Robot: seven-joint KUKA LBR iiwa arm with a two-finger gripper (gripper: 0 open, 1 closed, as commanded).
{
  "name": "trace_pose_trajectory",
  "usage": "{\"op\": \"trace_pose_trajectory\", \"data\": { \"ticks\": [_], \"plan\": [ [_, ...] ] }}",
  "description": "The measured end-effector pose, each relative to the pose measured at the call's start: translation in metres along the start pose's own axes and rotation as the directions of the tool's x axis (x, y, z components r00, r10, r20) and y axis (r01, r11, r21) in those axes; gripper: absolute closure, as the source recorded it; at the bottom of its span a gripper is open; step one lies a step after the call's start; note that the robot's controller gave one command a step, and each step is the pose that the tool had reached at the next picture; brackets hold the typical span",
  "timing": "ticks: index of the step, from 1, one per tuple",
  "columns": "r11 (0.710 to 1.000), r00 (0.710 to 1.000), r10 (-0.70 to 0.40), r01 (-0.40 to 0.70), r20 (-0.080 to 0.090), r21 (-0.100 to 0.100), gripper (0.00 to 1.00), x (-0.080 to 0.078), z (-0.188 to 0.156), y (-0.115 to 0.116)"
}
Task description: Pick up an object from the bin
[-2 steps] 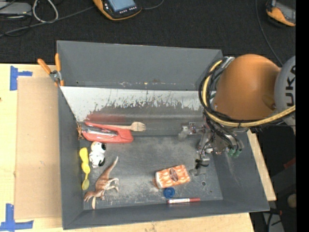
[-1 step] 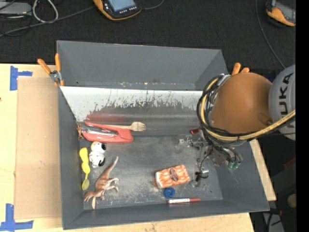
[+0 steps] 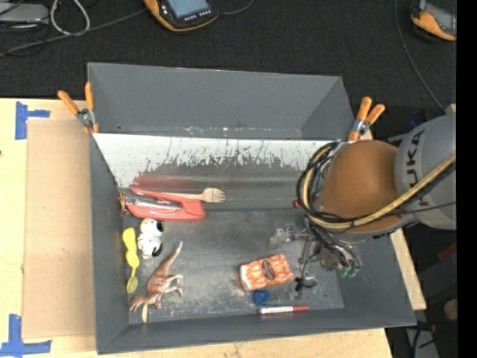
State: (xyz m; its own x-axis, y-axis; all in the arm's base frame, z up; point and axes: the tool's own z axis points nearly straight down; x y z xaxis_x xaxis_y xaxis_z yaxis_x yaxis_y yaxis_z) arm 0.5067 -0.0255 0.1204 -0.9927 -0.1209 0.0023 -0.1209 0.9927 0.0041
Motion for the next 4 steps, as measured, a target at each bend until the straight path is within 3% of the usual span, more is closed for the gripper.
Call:
{"op": "trace_pose_trajectory", "data": {
  "ticks": [1, 2, 3, 4],
  "plan": [
    [0.996, 0.996, 0.090, -0.090, -0.006, -0.001, 0.00, -0.004, 0.028, 0.027],
    [0.995, 0.995, 0.099, -0.099, -0.010, 0.000, 1.00, 0.010, 0.051, 0.010],
    [0.995, 0.995, 0.099, -0.099, -0.010, 0.000, 1.00, 0.010, 0.051, 0.010],
    [0.996, 0.996, 0.090, -0.090, -0.017, -0.001, 1.00, 0.017, -0.019, 0.008]
  ]
}}
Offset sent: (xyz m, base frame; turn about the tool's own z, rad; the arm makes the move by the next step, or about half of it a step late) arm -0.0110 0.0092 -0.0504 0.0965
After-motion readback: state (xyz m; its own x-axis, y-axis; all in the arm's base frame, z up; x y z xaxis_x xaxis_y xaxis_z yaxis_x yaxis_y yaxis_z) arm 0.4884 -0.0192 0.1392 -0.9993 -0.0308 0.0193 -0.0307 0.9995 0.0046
